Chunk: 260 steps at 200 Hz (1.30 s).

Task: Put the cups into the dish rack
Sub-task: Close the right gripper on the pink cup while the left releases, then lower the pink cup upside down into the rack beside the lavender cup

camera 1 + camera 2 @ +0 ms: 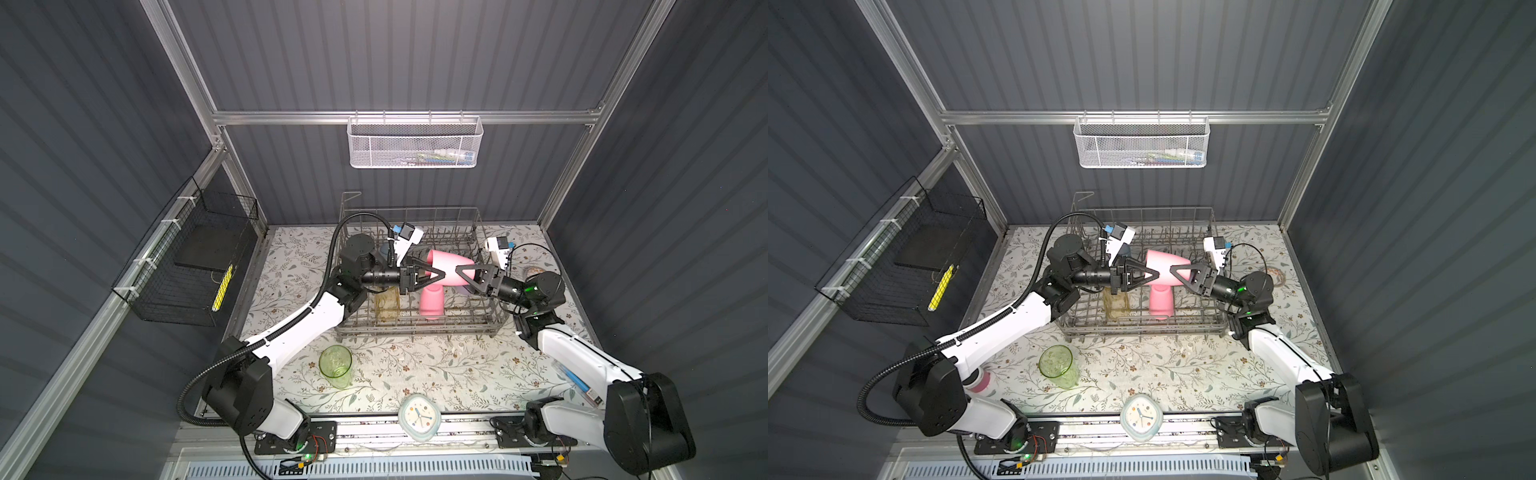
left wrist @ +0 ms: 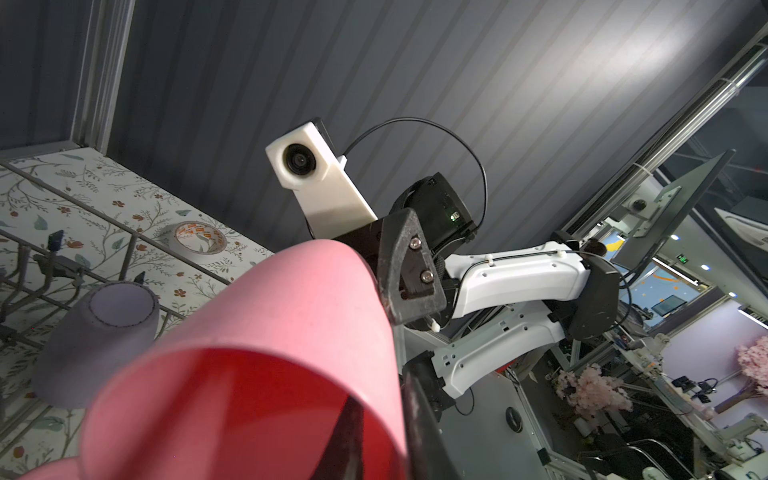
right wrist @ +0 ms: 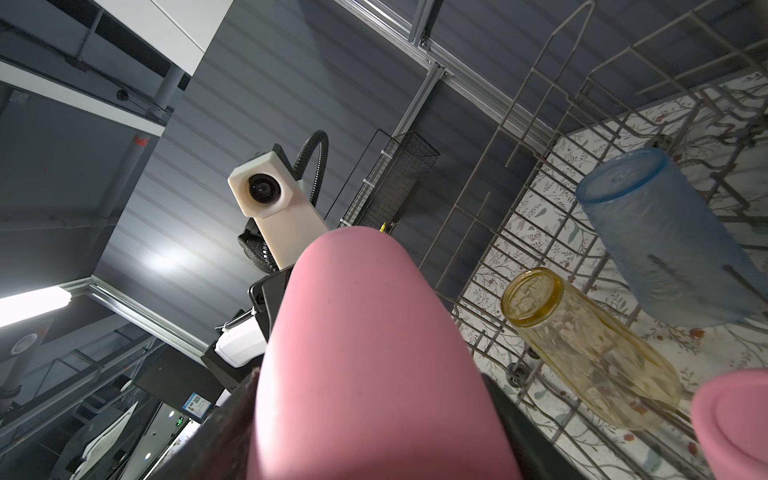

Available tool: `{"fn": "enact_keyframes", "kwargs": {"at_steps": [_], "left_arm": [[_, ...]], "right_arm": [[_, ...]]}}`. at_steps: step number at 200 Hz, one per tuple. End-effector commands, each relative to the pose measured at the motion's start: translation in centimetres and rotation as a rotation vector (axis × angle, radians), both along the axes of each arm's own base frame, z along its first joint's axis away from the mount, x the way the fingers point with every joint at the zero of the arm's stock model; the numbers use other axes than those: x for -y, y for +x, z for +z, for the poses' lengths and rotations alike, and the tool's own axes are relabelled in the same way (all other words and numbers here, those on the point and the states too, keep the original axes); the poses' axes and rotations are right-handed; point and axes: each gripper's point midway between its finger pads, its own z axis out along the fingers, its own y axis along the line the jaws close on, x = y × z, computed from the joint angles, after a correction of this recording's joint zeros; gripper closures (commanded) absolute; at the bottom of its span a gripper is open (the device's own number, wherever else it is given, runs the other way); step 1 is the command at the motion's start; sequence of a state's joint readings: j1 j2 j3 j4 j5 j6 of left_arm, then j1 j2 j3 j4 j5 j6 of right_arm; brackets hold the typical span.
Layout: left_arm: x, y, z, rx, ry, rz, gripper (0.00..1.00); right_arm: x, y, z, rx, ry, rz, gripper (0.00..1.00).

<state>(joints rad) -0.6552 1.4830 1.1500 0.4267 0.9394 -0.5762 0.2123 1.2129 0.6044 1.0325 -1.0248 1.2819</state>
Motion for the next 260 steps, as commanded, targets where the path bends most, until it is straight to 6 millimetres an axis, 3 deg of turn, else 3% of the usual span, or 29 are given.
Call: {"fn": "enact_keyframes", "kwargs": {"at_steps": [1,59,90,135,191,260], "left_arm": [[-0.6,-0.5,0.4,0.031,0.006,0.008,0.75],[-2.3,-1.4,1.6,0.096,0.033,0.081,0.64],[-3.5,-2.1,2.2,0.143,0.063,0.128,0.63],[-4.8,-2.4,1.7,0.176,0.123,0.188,0.63],[-5.1,-2.5,1.1,0.171,0.146,0.198,0.63],[-4.8,-2.1,0.0,0.155,0.166,0.193,0.63]], "right_arm": [[0.1,-0.5,1.7,0.076,0.012,0.000,0.40],[1.8,-0.6,1.1,0.068,-0.057,-0.073,0.43],[3.1,-0.8,0.3,0.080,-0.216,-0.172,0.44],[7.0,-0.7,-3.0,0.023,-0.617,-0.398,0.44],[11.5,-0.7,-8.0,-0.110,-0.992,-0.525,0.44],[12.8,0.2,-10.5,-0.132,-1.231,-0.568,0.44]]}}
